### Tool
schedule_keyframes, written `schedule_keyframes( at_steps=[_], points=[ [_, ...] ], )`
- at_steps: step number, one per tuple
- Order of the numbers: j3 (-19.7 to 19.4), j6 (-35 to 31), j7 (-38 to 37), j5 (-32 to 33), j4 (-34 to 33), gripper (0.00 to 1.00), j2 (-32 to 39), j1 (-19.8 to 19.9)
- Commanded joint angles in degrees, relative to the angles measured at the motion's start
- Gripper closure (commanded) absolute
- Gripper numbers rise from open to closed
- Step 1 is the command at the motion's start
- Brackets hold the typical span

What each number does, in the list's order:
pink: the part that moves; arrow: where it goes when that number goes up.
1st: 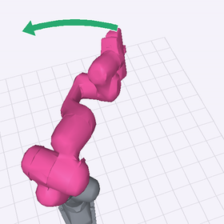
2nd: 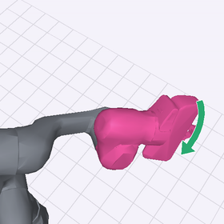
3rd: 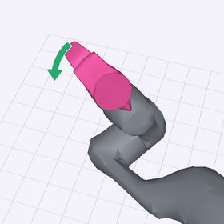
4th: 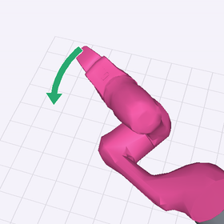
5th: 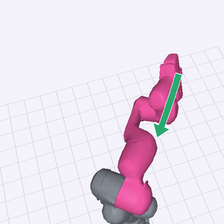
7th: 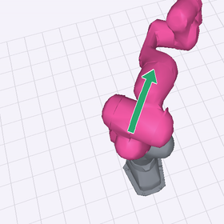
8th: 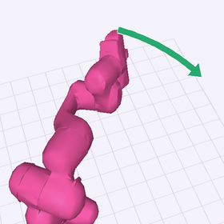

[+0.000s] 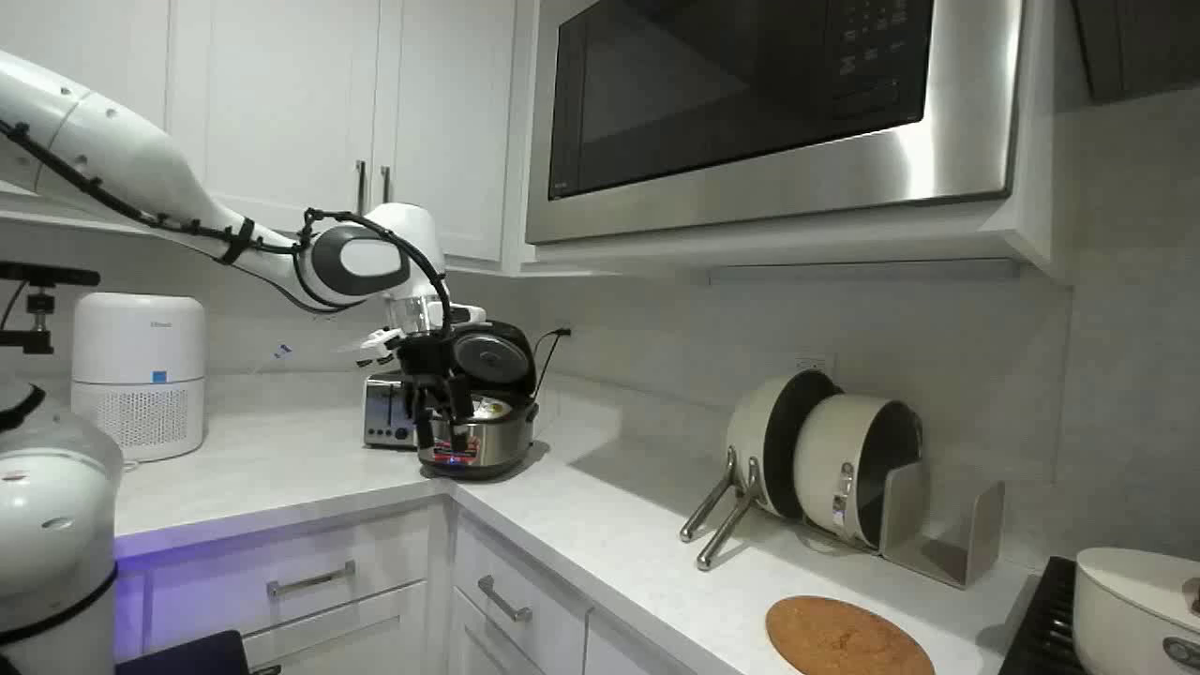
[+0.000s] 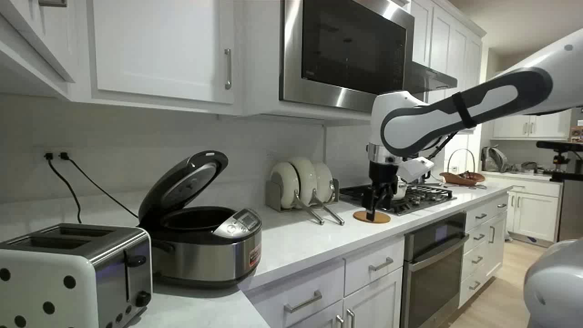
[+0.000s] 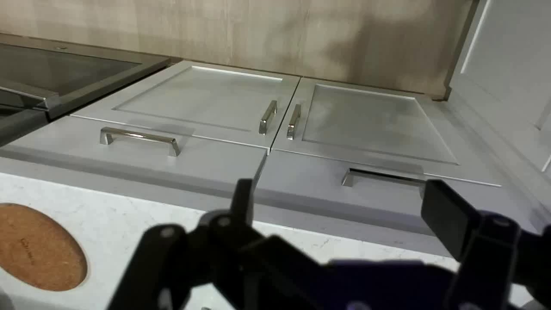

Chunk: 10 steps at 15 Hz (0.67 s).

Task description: Push the lever on the toaster downwards

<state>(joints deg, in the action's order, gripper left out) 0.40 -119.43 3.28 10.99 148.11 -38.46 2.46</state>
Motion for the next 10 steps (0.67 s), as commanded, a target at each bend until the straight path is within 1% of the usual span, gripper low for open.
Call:
schedule_keyframes(
  at_steps=[1,5,10],
  points=[
    [-0.2,0.2,-0.2,0.2,-0.1,0.0,0.0,-0.3],
    [0.2,0.1,0.4,-1.0,-0.1,0.0,0.5,-2.0],
    [1.7,-0.5,0.2,-3.0,-0.3,0.0,1.9,-5.9]
  ],
)
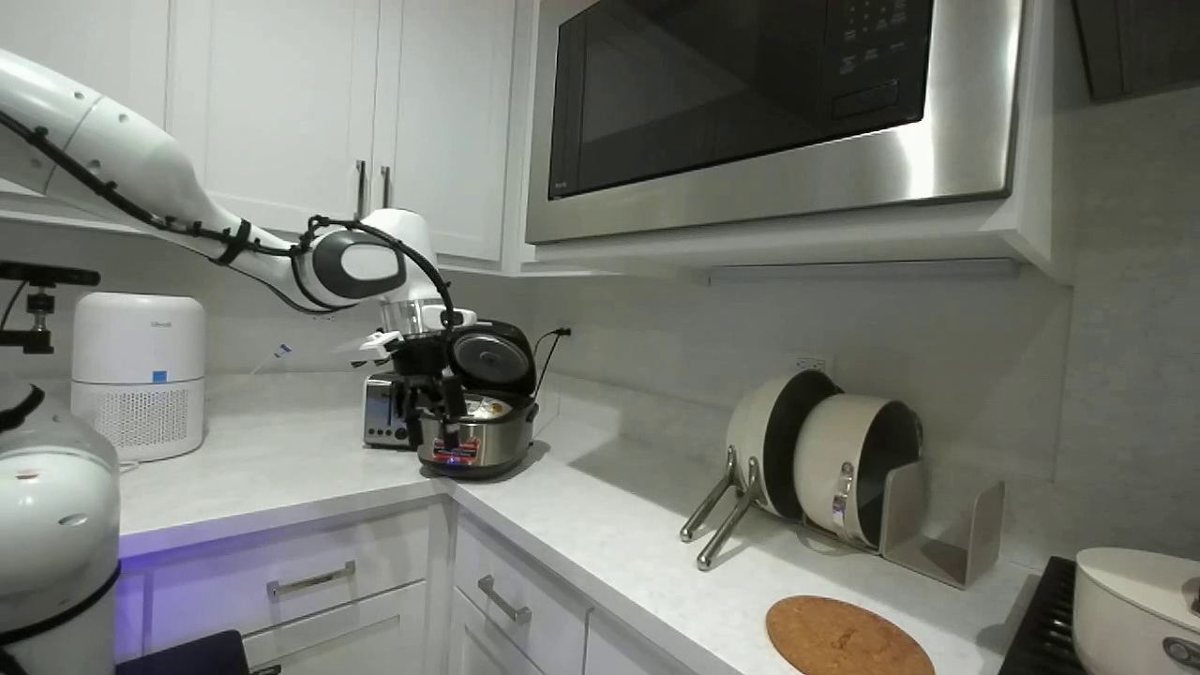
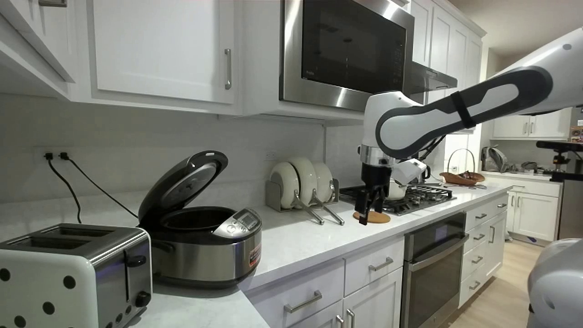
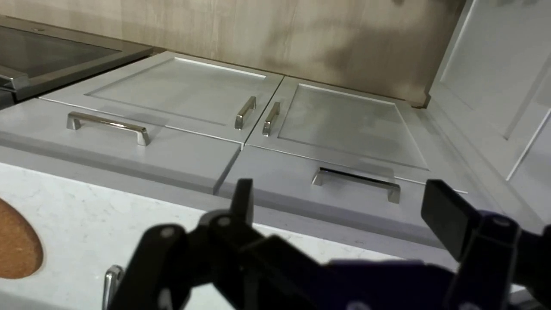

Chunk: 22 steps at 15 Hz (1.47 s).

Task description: Push the lever on the toaster downwards

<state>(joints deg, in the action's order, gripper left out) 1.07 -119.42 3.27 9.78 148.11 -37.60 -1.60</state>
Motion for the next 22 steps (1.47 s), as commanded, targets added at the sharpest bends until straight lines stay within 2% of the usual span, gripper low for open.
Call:
schedule_keyframes(
  at_steps=[1,7,17,22],
  points=[
    [1.3,-0.7,0.3,-2.4,-0.3,0.0,1.2,-2.8],
    [3.4,-1.3,0.8,-8.2,-1.2,0.0,2.2,-8.4],
    [5.1,-7.2,4.4,-19.1,-1.6,0.0,4.0,-17.5],
    [7.2,-11.6,9.6,-19.6,-3.2,0.0,6.0,-21.2]
  ],
)
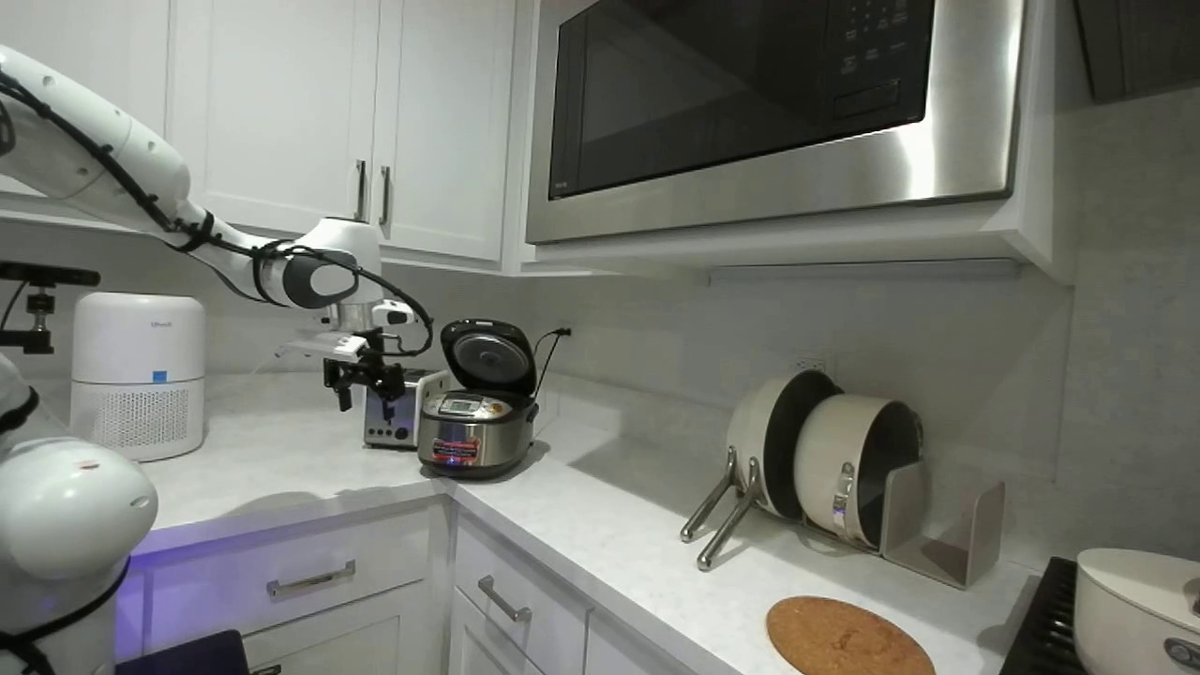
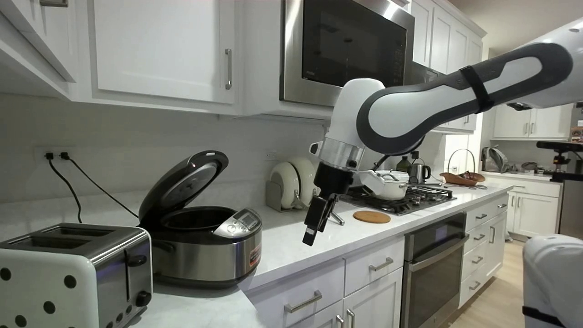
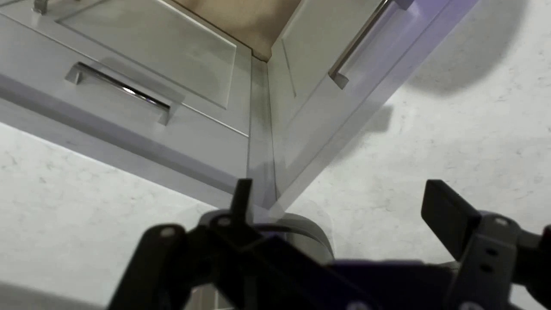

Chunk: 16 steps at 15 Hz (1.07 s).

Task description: Push the lever on the toaster downwards

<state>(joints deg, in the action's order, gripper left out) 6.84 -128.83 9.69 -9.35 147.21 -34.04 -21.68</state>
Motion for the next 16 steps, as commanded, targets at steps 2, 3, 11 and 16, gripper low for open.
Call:
schedule_keyframes(
  at_steps=[2,3,11,16],
  points=[
    [2.2,-3.4,4.4,-0.2,-3.3,0.0,3.4,-2.0],
    [2.6,-3.7,4.8,-0.2,-4.0,0.0,4.0,-2.4],
    [6.3,-5.4,6.4,0.9,-10.6,0.49,10.1,-4.1],
    [9.3,-8.8,5.4,3.4,-14.8,0.87,14.6,-3.8]
  ],
)
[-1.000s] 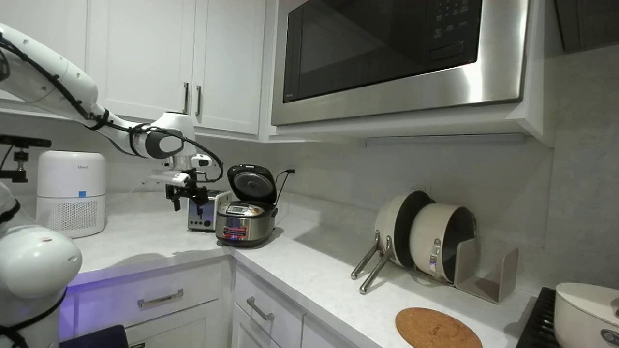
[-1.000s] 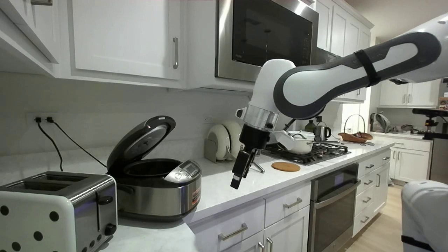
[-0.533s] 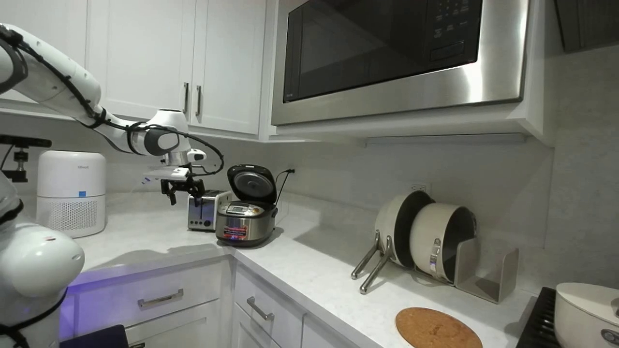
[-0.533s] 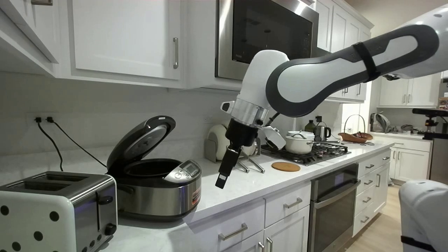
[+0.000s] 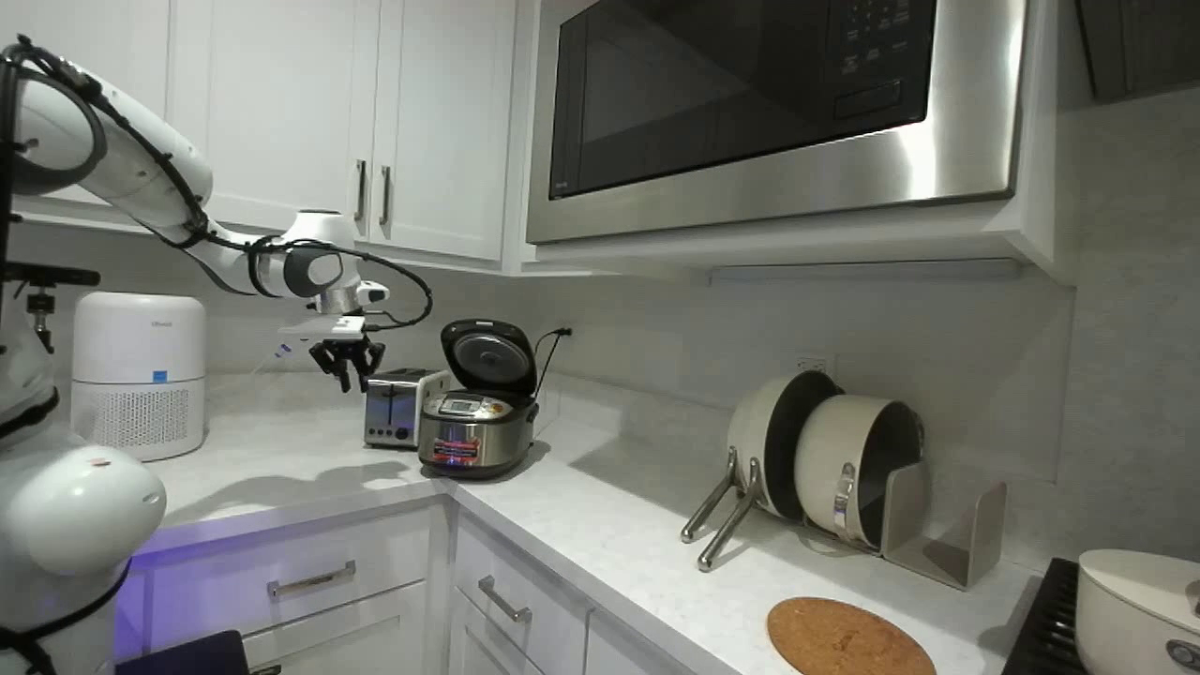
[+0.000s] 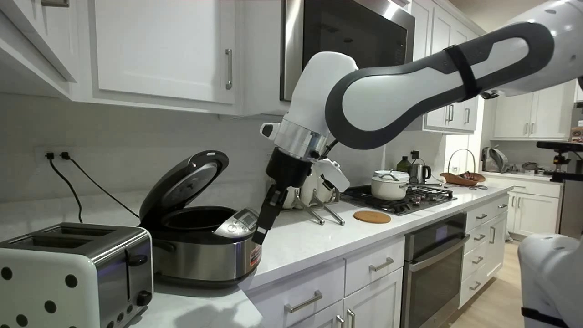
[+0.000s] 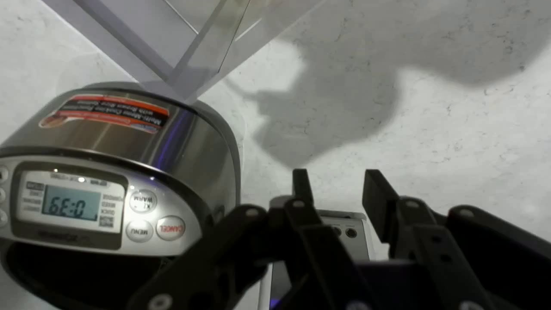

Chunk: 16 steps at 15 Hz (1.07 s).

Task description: Push the lever on the toaster downwards

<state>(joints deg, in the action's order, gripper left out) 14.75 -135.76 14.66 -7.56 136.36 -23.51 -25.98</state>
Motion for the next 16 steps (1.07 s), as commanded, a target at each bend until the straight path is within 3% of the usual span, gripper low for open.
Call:
schedule_keyframes(
  at_steps=[1,5,7,16],
  points=[
    [1.7,-2.7,0.2,1.9,-4.7,0.93,5.0,0.5],
    [2.9,-6.4,-0.1,1.8,-7.9,1.0,9.6,0.6],
    [3.5,-7.7,-0.3,1.9,-9.8,0.95,12.3,0.7],
    [6.3,-8.5,-2.8,8.5,-18.2,0.96,21.2,1.4]
  ],
)
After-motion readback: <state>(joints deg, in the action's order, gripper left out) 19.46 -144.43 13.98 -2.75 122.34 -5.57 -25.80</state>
